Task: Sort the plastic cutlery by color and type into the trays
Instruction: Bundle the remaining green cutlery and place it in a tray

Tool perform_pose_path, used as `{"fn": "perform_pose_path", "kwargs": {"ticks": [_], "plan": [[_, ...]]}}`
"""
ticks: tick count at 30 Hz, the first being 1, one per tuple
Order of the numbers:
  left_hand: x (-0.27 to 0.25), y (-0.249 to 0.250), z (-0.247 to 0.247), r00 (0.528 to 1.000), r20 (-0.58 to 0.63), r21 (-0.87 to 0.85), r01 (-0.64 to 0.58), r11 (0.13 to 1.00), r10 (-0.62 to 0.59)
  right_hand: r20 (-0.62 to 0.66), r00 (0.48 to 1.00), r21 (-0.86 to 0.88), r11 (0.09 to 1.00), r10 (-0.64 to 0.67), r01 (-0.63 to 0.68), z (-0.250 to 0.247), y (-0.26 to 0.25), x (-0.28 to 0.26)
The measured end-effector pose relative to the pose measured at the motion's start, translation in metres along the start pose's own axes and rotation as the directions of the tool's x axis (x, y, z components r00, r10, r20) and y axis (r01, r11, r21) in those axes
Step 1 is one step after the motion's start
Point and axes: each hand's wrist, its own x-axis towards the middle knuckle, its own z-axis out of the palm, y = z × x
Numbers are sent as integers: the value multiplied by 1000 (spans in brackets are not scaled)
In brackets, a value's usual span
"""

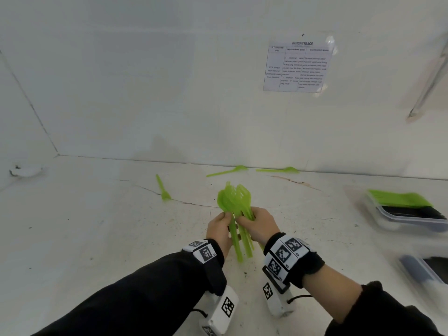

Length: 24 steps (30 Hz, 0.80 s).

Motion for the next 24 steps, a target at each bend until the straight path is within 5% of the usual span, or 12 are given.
{"fn": "perform_pose_path", "kwargs": {"ticks": [24], "plan": [[1, -2, -5, 995, 75, -57, 71, 996, -66, 134, 991, 80, 997, -17, 6, -8, -1, 3]]}}
